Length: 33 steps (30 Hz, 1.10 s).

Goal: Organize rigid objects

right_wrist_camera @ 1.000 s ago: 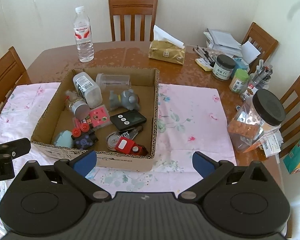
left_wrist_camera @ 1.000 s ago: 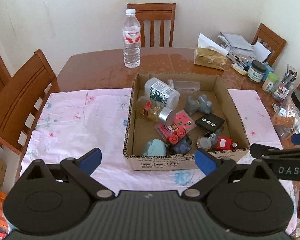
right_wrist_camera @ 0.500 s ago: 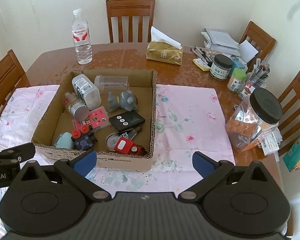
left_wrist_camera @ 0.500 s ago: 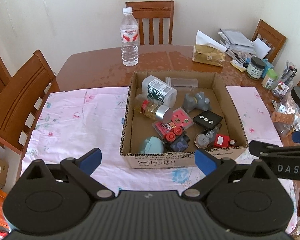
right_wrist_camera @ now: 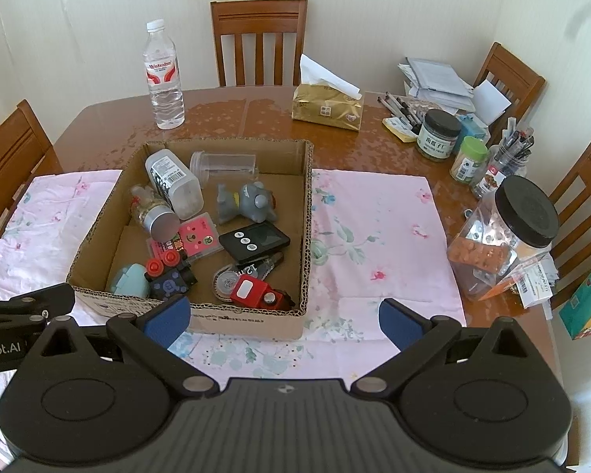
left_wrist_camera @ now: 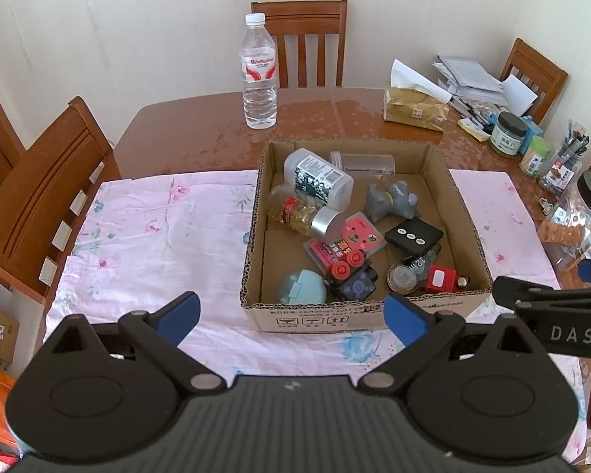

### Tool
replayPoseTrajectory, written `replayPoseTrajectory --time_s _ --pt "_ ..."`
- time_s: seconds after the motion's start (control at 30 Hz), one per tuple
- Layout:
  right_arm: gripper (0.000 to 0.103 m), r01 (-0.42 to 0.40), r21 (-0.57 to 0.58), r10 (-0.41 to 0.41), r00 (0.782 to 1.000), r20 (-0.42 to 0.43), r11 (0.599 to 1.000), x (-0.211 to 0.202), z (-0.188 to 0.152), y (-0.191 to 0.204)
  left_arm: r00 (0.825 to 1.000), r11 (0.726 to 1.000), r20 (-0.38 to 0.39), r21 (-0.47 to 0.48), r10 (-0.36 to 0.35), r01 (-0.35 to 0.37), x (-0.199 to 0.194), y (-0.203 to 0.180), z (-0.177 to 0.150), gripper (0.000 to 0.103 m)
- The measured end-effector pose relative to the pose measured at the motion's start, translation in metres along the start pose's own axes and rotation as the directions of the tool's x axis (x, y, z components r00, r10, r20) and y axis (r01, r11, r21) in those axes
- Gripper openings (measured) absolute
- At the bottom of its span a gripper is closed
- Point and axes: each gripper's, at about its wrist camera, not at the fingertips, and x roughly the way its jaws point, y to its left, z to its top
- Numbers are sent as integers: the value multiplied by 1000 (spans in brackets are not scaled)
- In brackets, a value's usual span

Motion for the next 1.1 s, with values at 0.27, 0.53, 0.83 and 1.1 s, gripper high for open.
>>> replayPoseTrajectory --time_s 0.27,0.53,0.83,1.1 --pt "103 2 3 -2 1000 4 1000 -2 1 1 1000 1000 -2 2 4 -4 0 -1 0 99" --pt "103 2 3 -2 1000 -1 1000 1 1 2 1000 1000 -10 0 14 -14 2 0 0 99" --pt "103 5 5 -5 1000 -7 1000 4 2 3 1000 1000 -16 2 15 -15 2 -1 1 99" --pt "103 7 6 -7 1000 -8 1000 4 2 3 1000 1000 -15 0 18 -18 2 -1 1 99"
